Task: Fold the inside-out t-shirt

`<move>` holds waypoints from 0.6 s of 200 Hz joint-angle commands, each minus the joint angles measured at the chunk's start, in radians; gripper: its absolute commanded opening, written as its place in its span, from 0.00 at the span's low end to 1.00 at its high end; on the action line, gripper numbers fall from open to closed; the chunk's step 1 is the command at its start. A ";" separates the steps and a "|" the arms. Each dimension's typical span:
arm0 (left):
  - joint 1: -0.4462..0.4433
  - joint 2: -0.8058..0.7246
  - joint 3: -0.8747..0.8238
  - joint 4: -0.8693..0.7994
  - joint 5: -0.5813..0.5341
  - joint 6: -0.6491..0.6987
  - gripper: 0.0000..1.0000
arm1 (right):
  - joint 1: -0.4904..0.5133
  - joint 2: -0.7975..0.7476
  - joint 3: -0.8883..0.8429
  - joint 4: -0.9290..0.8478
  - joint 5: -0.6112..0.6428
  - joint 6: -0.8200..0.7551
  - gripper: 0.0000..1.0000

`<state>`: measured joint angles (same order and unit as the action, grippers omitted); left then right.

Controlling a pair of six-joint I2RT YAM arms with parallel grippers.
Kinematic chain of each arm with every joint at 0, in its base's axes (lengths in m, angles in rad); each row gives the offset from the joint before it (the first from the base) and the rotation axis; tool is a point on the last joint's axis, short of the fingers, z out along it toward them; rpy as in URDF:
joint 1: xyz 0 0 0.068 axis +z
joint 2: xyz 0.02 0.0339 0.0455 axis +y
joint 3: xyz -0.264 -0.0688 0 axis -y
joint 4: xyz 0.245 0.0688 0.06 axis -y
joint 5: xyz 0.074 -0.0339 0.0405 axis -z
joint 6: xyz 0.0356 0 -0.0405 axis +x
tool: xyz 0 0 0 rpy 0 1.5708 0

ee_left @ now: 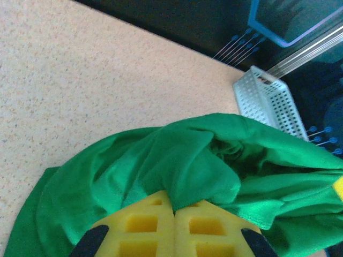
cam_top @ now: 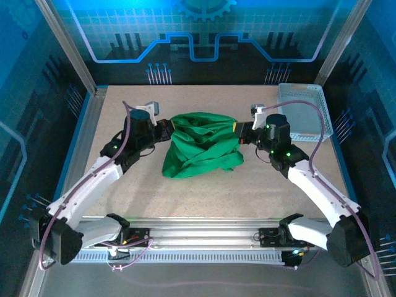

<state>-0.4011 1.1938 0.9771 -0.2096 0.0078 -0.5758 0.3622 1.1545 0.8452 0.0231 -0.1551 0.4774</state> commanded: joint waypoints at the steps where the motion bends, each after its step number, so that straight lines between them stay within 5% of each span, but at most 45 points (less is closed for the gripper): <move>1: 0.004 0.125 -0.072 -0.050 -0.006 -0.013 0.00 | -0.039 0.115 0.007 -0.061 0.056 0.005 0.00; 12: 0.012 0.177 -0.089 -0.061 0.001 -0.022 0.00 | -0.053 0.177 0.022 -0.101 0.083 0.011 0.01; 45: 0.046 0.319 -0.074 -0.094 0.059 -0.019 0.00 | -0.052 0.325 0.166 -0.328 0.251 -0.008 0.49; 64: 0.046 0.352 -0.056 -0.095 0.073 -0.012 0.00 | -0.001 0.284 0.163 -0.336 0.322 -0.051 0.68; 92: 0.046 0.333 -0.063 -0.059 0.085 -0.003 0.00 | 0.146 0.196 0.169 -0.352 0.389 -0.156 0.73; 120: 0.045 0.318 -0.083 -0.008 0.112 0.002 0.00 | 0.225 0.259 0.198 -0.352 0.263 -0.141 0.72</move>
<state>-0.3588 1.5463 0.8898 -0.2676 0.0704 -0.5850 0.5449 1.3705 0.9943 -0.2985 0.1585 0.3664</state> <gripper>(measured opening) 0.053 0.733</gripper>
